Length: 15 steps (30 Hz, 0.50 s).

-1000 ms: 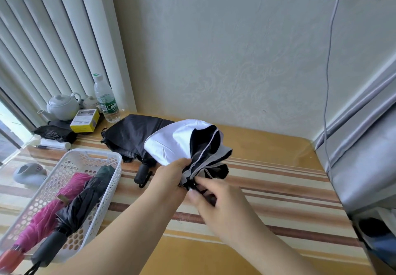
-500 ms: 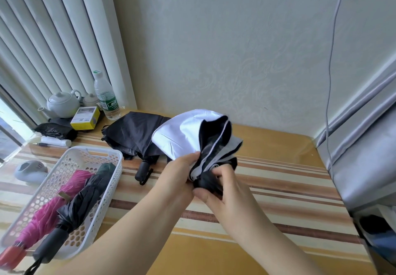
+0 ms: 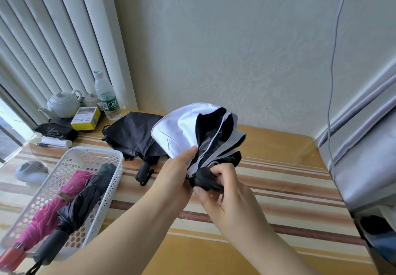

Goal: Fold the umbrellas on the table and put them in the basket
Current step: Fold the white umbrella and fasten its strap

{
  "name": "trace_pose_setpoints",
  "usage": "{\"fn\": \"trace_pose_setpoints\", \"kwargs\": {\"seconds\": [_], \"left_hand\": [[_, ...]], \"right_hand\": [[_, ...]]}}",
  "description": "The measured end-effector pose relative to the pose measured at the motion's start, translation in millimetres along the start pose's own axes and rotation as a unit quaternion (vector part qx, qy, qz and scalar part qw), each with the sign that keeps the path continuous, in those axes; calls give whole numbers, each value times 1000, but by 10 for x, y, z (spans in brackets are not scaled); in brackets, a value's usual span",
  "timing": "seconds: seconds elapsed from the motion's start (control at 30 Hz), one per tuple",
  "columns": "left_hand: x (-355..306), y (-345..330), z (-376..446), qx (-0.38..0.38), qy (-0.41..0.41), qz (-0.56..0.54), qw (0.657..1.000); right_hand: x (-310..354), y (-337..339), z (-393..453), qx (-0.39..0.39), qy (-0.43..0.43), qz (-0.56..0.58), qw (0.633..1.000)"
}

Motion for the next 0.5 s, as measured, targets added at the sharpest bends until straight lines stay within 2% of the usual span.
{"fn": "trace_pose_setpoints", "kwargs": {"seconds": [0.1, 0.37, 0.5], "left_hand": [[17, -17, -15, 0, -16, 15, 1000], [-40, -93, -30, -6, -22, -1, 1000], [-74, -89, -16, -27, -36, -15, 999]], "right_hand": [[8, -9, 19, -11, -8, 23, 1000], [11, 104, 11, -100, 74, -9, 992], [-43, 135, -47, -105, 57, 48, 992]]}}
Point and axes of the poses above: each hand's wrist, its own z-axis towards the middle knuckle, its own y-axis out of the back of the hand, x = y × z, the point moved 3 cm from there along z, towards the middle knuckle, and after that the axes turned 12 degrees about -y, right-handed, at the moved point
